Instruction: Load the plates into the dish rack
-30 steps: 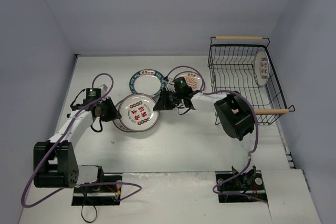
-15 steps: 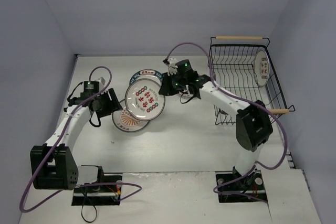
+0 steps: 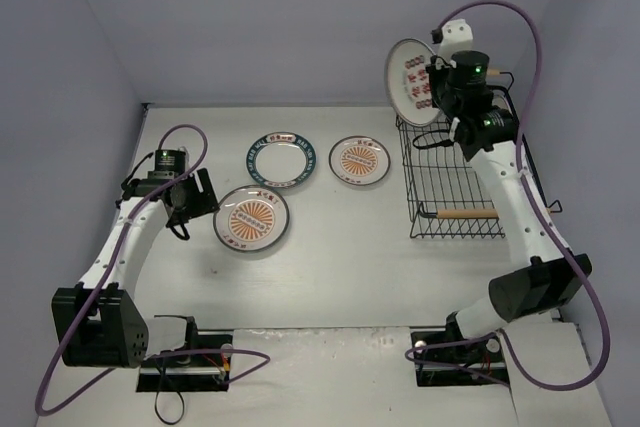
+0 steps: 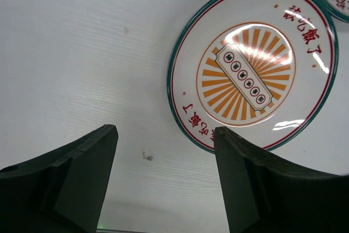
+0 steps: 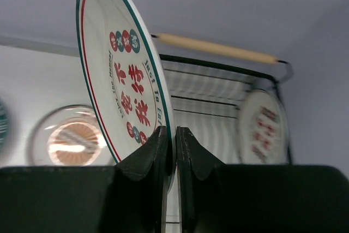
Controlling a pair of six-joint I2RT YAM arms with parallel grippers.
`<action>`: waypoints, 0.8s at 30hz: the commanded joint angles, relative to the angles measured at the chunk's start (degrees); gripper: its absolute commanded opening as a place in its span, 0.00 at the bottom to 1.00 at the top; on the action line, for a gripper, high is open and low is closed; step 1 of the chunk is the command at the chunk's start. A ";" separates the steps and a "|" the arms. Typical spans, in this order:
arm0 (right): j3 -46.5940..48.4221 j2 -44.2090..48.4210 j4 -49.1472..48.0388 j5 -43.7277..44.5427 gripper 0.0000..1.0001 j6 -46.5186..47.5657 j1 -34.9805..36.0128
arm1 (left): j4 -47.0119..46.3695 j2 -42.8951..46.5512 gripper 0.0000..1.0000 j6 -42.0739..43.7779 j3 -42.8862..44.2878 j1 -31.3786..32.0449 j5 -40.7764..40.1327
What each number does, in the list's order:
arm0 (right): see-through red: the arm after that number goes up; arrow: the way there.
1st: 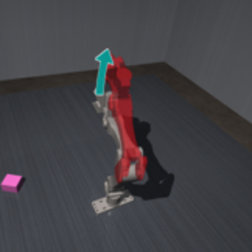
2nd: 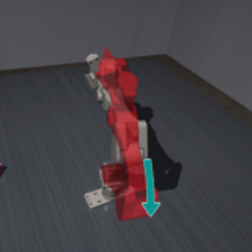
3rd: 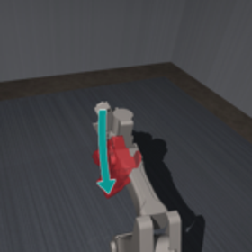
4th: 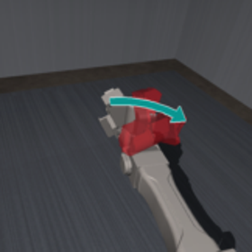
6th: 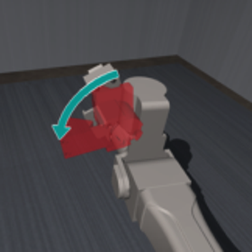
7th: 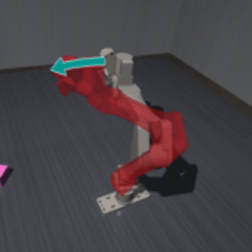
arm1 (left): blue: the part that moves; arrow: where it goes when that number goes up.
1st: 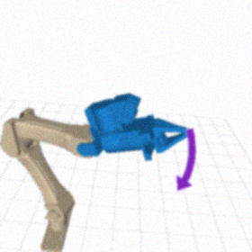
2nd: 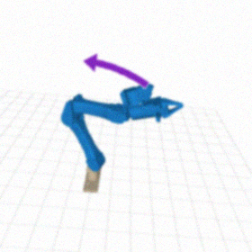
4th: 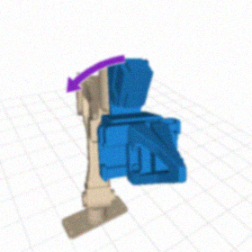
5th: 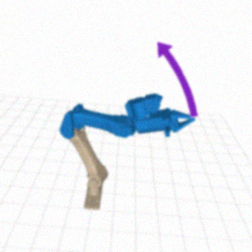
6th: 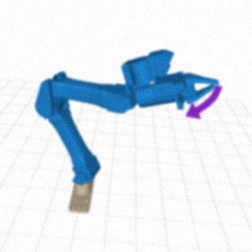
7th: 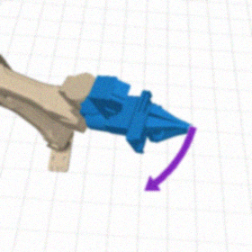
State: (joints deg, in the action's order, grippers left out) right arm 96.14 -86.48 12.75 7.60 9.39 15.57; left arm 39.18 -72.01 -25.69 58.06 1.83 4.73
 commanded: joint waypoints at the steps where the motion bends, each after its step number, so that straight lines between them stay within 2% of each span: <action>1: -0.77 1.40 -5.89 12.61 0.00 8.71 -4.91 | 2.57 1.17 0.71 0.56 1.70 0.28 -3.68; 7: -0.87 -2.20 -10.38 15.08 0.00 12.49 -13.18 | 3.71 1.70 0.74 0.56 2.14 0.29 -3.68; 12: -0.86 -6.68 -14.14 15.96 0.00 14.34 -16.96 | 4.06 1.87 0.74 0.73 1.79 0.28 -3.50; 24: -2.97 -14.42 -19.69 18.68 0.00 18.12 -20.85 | 4.77 0.03 0.74 0.91 1.70 0.55 -2.80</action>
State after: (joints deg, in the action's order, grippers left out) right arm 92.88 -102.02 2.72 23.05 25.43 -4.75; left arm 43.75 -72.01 -25.65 58.06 1.96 2.28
